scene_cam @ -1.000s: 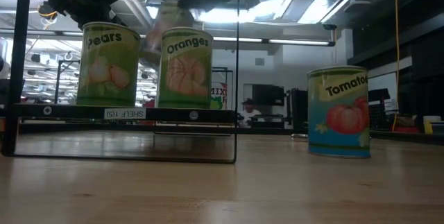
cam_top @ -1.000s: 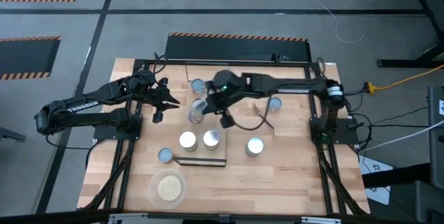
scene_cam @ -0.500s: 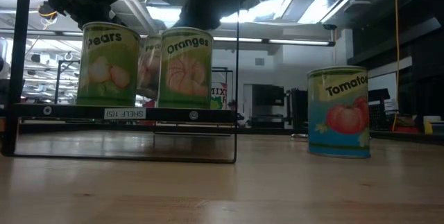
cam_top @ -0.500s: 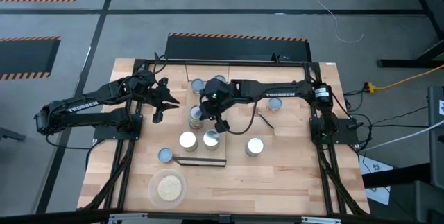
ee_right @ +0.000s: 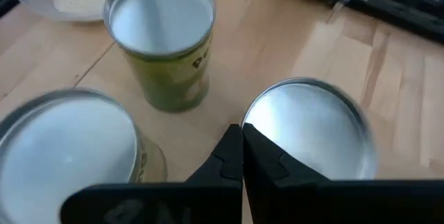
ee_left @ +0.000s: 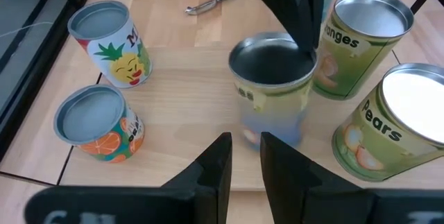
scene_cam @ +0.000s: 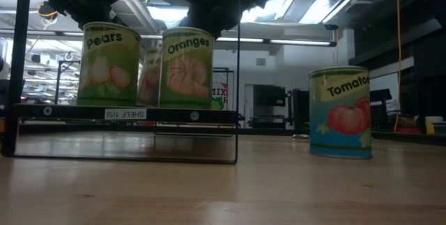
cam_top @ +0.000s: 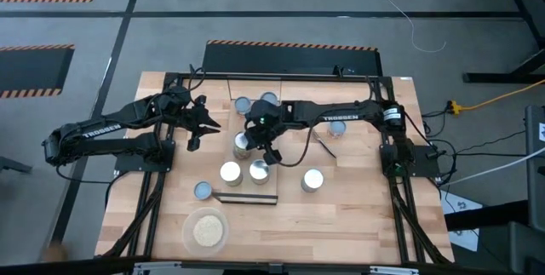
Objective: Pick and place cans onto a shelf
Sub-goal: Put the canned peaches on the shelf
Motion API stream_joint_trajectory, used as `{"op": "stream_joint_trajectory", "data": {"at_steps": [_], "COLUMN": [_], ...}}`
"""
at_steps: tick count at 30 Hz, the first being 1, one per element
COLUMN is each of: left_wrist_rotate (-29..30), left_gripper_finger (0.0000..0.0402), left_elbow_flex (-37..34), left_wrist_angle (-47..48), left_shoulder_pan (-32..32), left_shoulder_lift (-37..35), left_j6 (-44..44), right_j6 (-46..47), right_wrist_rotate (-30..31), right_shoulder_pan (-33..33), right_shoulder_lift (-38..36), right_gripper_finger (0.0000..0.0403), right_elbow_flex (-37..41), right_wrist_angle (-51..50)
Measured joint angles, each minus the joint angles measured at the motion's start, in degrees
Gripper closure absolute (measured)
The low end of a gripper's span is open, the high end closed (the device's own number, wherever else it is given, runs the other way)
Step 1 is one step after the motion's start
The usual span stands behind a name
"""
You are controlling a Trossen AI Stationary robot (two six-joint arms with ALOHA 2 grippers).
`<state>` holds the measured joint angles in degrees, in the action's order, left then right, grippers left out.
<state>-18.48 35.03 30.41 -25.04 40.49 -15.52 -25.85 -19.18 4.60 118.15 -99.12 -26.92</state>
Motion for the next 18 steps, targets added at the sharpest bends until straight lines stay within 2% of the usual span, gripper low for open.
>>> {"op": "stream_joint_trajectory", "data": {"at_steps": [18], "left_wrist_rotate": [0.00], "left_gripper_finger": [0.0331], "left_elbow_flex": [0.00], "left_wrist_angle": [-0.09], "left_shoulder_pan": [0.00], "left_shoulder_lift": [0.00], "left_j6": [-0.03], "right_j6": [0.05], "right_wrist_rotate": [-0.02], "right_shoulder_pan": [0.02], "right_shoulder_lift": [0.56], "right_gripper_finger": [0.0382], "right_elbow_flex": [0.01], "right_wrist_angle": [0.44]}}
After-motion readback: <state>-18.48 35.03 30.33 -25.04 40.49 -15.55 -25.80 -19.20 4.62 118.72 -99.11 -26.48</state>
